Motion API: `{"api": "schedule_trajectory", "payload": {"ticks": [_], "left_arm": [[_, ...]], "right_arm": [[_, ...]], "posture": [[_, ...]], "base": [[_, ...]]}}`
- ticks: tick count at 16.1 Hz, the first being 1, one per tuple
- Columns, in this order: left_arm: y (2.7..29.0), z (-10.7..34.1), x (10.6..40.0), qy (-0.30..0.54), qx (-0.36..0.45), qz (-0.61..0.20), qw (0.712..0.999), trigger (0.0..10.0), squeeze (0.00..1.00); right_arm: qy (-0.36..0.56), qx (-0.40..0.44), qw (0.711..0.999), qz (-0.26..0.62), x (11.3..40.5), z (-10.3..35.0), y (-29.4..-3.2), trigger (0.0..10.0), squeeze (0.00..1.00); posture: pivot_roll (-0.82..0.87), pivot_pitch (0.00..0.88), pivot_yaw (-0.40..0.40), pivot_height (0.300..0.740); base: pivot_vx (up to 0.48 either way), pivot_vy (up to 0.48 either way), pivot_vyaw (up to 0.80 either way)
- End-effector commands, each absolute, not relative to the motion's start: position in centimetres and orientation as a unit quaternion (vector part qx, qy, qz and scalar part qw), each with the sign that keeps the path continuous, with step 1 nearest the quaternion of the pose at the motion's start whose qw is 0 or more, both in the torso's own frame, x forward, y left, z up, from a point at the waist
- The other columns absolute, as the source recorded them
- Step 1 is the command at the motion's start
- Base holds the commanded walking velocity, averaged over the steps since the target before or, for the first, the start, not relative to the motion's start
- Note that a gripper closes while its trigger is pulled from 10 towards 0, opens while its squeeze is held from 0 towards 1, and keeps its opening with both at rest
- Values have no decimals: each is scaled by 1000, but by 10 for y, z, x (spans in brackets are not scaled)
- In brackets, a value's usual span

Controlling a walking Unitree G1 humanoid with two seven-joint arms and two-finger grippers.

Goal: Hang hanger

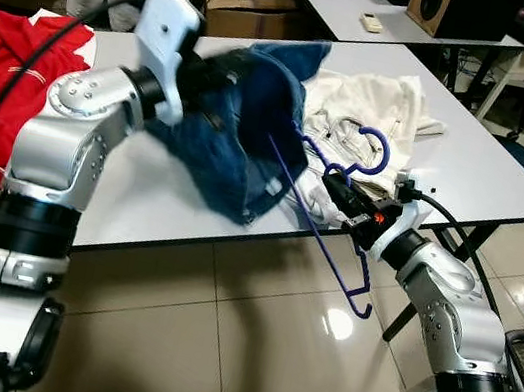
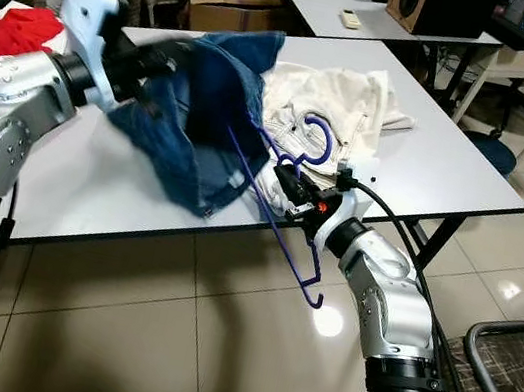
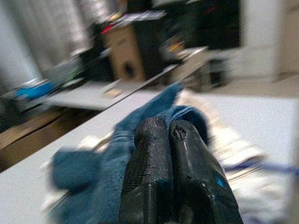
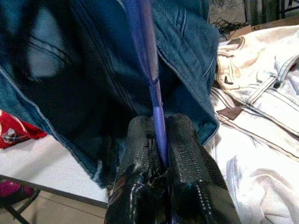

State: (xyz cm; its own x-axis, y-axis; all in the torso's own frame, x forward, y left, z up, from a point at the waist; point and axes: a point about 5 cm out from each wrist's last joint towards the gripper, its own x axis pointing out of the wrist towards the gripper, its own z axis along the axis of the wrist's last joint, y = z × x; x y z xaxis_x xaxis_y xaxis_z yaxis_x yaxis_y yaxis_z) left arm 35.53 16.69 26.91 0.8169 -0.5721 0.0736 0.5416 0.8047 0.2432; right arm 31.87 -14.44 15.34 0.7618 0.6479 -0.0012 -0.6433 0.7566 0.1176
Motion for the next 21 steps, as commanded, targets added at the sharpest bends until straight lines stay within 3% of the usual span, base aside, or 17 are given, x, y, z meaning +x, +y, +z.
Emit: {"api": "schedule_trajectory", "payload": {"ticks": [1, 2, 3, 4, 5, 6, 7, 8, 12, 15, 16, 21], "left_arm": [[187, 245, 363, -16, 127, -206, 970, 2353, 0], [193, 236, 365, 1, 125, -182, 975, 2353, 0], [198, 223, 365, 27, 127, -157, 979, 3843, 0], [203, 203, 363, 64, 133, -137, 980, 4510, 0], [206, 191, 360, 91, 145, -122, 978, 10000, 0], [208, 185, 358, 103, 151, -124, 975, 10000, 0], [211, 182, 357, 111, 159, -119, 974, 10000, 788], [213, 180, 356, 118, 170, -116, 971, 10000, 1000], [193, 187, 346, 71, 208, -213, 952, 10000, 1000], [179, 176, 349, 64, 286, -246, 924, 10000, 1000], [177, 171, 354, 65, 313, -229, 919, 10000, 0], [161, 180, 373, 19, 373, -198, 906, 10000, 0]], "right_arm": [[11, 57, 935, 350, 314, 156, -145, 10000, 0], [12, 57, 935, 349, 312, 154, -146, 10000, 0], [18, 58, 935, 349, 309, 151, -147, 10000, 0], [34, 56, 938, 340, 306, 143, -150, 10000, 0], [47, 56, 941, 332, 305, 137, -151, 10000, 0], [61, 54, 942, 327, 305, 132, -150, 10000, 0], [66, 55, 941, 328, 305, 129, -148, 10000, 0], [70, 57, 940, 330, 305, 127, -146, 10000, 0], [82, 62, 927, 361, 305, 124, -130, 10000, 0], [81, 63, 925, 367, 308, 125, -125, 10000, 0], [80, 63, 924, 368, 307, 125, -124, 10000, 0], [77, 63, 927, 361, 305, 125, -125, 10000, 0]], "posture": [[-83, 0, 61, 740], [-83, 0, 61, 740], [-90, 0, 68, 740], [-99, 0, 77, 740], [-100, 0, 76, 740], [-95, 0, 71, 740], [-93, 0, 68, 740], [-89, 0, 61, 740], [-55, 0, 16, 740], [-50, 0, 10, 740], [-52, 0, 14, 740], [-78, 0, 41, 740]], "base": [[0, 0, 0], [0, 0, 0], [0, 0, 0], [0, 0, 0], [0, 0, 0], [0, 0, 0], [0, 0, 0], [0, 0, 0], [0, 0, 0], [0, 0, 0], [0, 0, 0], [0, 0, 0]]}}
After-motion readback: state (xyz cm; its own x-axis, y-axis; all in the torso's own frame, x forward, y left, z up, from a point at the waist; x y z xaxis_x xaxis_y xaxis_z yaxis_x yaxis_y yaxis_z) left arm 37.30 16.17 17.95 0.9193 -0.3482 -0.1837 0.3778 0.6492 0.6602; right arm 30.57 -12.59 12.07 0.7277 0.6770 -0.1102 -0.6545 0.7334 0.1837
